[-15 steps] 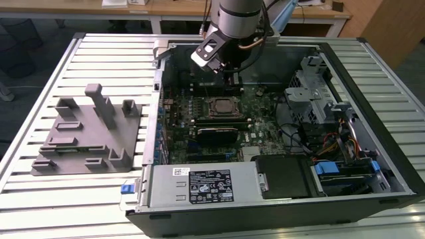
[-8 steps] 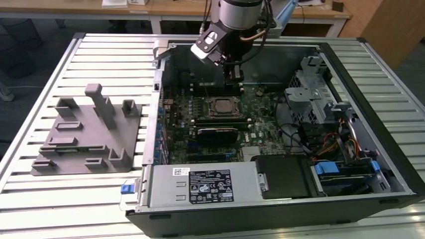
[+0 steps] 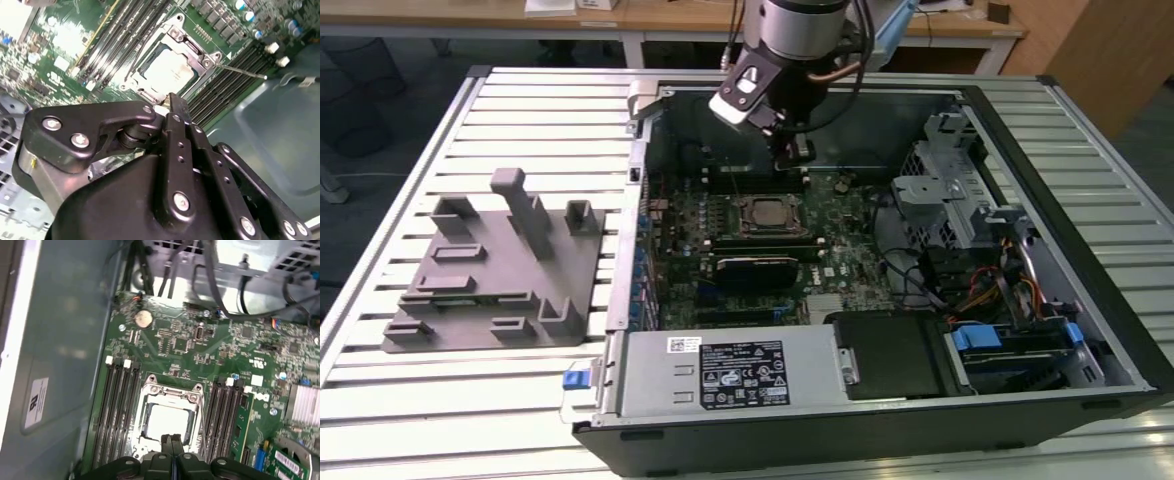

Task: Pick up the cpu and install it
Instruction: 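Install the first cpu locking lever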

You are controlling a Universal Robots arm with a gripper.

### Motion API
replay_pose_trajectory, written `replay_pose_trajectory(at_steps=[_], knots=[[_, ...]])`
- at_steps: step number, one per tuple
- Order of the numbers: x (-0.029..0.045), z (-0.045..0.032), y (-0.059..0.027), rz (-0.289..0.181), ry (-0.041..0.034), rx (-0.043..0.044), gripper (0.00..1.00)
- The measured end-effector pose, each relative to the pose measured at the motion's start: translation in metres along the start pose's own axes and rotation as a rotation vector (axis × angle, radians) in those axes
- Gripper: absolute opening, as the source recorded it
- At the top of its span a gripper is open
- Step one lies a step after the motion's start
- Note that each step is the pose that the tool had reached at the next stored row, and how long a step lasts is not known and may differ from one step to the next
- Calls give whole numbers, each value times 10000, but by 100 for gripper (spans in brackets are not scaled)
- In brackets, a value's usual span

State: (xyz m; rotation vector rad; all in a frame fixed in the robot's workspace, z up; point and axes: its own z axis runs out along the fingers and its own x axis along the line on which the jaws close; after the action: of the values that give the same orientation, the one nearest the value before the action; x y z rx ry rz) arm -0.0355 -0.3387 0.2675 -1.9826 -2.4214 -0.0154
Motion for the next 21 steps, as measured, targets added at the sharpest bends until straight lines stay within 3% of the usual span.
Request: replay_pose_trajectory(at_steps=[21], knots=[[0,17,0,-3809,0,59,11]])
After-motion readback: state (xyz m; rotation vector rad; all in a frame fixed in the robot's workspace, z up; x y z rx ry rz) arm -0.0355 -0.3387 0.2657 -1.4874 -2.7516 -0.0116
